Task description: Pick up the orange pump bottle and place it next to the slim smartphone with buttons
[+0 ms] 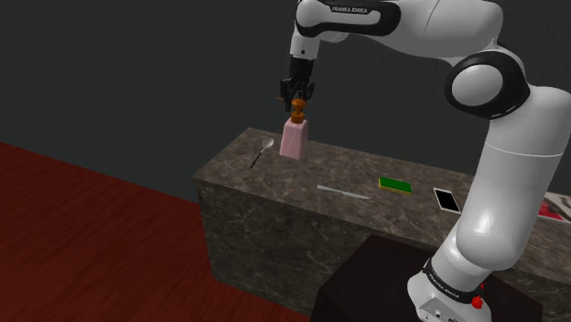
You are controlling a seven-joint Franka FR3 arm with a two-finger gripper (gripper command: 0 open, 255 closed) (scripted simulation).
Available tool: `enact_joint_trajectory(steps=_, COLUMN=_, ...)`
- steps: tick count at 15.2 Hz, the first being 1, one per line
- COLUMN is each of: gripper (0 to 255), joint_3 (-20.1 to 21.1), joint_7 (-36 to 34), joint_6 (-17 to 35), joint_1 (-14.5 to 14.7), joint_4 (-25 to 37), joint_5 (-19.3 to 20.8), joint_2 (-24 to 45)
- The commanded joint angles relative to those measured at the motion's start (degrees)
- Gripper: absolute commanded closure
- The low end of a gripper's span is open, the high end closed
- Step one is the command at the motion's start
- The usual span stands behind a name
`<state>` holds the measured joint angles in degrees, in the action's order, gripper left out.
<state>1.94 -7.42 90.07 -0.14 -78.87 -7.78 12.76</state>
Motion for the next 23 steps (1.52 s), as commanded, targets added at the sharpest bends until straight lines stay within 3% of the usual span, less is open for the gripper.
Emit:
enact_joint_trajectory(steps=1, gripper=255, joint_3=-0.03, joint_7=-0.12, joint_6=-1.75, joint_1=-0.07, joint_4=2.26, joint_5=0.01, joint_2=0.53)
enact_joint_trajectory(steps=17, gripper=255, joint_3=0.15, joint_7=-2.31, joint_6=-18.02, joint_1=-0.18, joint_4=26.81, joint_5=-0.04, joint_2=8.66)
enact_joint_trajectory(steps=23, gripper=255, joint_3=-2.32, joint_7=5.22, joint_6=-14.07, joint_1=-4.89, joint_4=10.58, joint_5=-0.48, joint_2=-2.60)
